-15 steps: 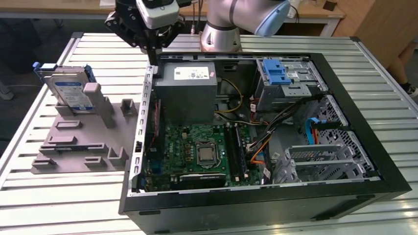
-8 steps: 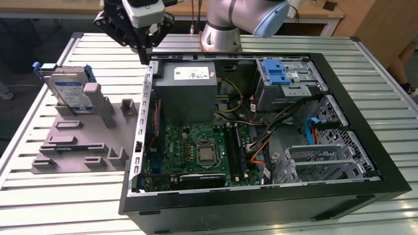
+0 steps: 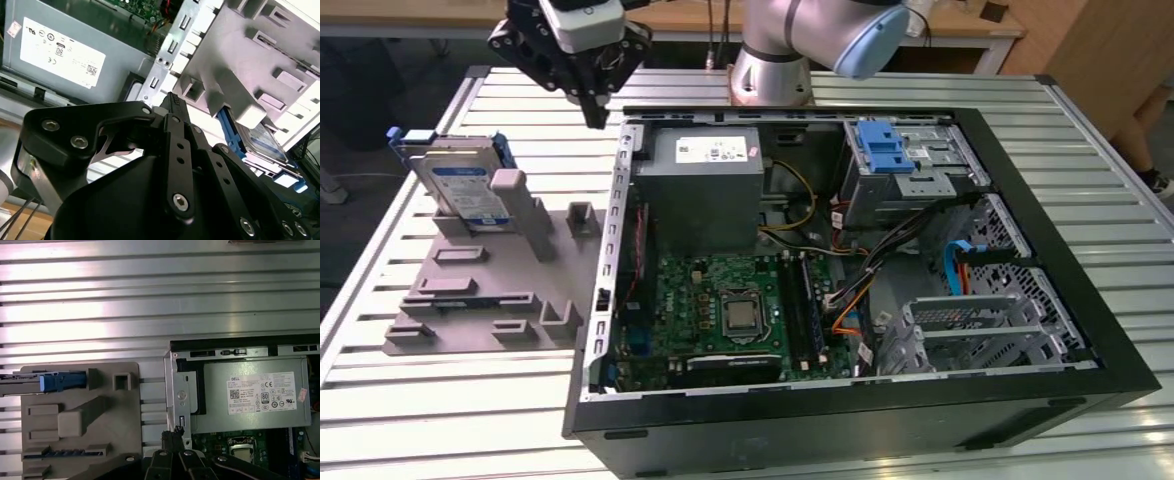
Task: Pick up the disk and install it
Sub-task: 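Reach for the disk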
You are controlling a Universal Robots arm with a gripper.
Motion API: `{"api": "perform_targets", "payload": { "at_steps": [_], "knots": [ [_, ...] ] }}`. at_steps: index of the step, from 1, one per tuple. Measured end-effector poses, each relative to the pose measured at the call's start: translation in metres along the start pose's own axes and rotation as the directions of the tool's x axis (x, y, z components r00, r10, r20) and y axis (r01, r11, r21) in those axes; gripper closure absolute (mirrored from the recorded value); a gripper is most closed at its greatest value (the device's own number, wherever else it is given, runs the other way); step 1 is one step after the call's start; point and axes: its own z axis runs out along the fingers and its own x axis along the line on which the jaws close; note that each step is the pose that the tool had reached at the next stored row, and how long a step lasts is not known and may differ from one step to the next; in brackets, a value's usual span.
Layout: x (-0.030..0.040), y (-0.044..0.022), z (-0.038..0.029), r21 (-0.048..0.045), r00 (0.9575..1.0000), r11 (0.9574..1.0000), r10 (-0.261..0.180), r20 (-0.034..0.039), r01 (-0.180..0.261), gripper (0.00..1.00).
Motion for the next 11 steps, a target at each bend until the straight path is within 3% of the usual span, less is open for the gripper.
{"api": "perform_targets", "payload": {
  "at_steps": [5,11],
  "knots": [
    [0.009,0.0064,0.0004,0.0,1.0,1.0,0.001,0.0001,-0.001,0.89],
    [0.016,0.024,0.0013,0.0001,1.0,1.0,0.001,0.0001,-0.001,0.89]
  ]
}}
